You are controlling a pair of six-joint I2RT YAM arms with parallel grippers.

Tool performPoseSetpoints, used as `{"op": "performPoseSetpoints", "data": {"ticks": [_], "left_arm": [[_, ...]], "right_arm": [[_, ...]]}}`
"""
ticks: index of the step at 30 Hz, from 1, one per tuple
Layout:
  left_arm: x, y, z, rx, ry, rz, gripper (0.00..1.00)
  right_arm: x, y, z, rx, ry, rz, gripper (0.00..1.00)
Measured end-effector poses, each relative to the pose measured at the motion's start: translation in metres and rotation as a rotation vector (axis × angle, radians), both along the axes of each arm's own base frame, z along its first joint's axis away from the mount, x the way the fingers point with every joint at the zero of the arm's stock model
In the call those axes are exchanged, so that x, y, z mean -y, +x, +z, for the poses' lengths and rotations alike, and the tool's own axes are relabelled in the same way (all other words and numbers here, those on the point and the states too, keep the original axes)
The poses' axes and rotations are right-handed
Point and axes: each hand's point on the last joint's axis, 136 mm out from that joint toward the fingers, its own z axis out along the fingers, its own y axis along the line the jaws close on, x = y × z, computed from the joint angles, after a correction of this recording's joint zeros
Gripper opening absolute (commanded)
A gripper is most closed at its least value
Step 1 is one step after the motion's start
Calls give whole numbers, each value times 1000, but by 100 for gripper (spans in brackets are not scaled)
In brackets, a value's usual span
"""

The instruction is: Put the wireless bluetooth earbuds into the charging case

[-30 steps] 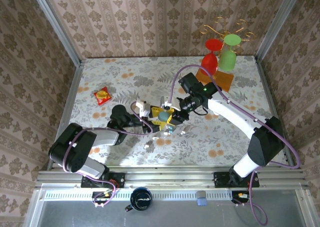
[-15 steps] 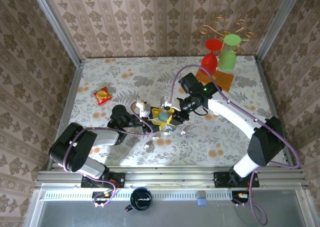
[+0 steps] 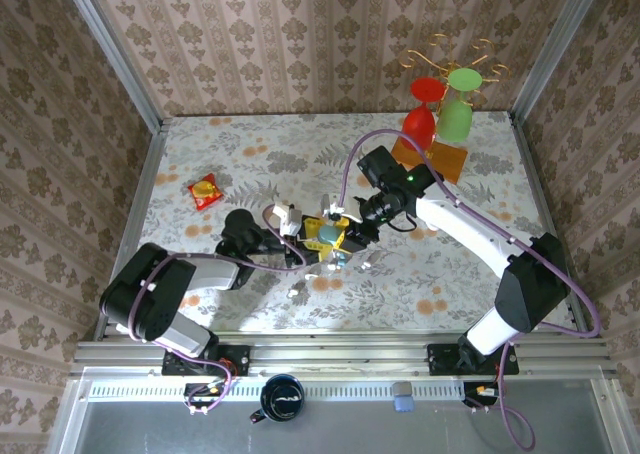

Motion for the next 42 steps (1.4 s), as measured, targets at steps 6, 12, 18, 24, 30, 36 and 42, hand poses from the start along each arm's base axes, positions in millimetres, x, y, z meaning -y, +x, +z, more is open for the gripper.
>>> {"op": "performPoseSetpoints", "data": {"ticks": [6, 12, 18, 24, 30, 36, 42], "left_arm": [[0, 0, -2, 3, 4, -5, 45], [1, 0, -1, 1, 2, -9, 53], [1, 0, -1, -1, 2, -10, 52], [1, 0, -1, -19, 4, -10, 51], [2, 1, -1, -50, 7, -13, 50], [2, 0, -1, -59, 9, -17, 52], [2, 0, -1, -60, 10, -18, 48]], "right_arm": [[-1, 1, 2, 3, 4, 1, 18], [-1, 1, 2, 3, 4, 1, 18], [-1, 1, 2, 3, 5, 1, 18], [-1, 1, 1, -1, 2, 1, 18], [-1, 1, 0, -1, -1, 0, 18], [-1, 2, 0, 0, -2, 0, 18], [-1, 1, -1, -3, -3, 0, 17]]}}
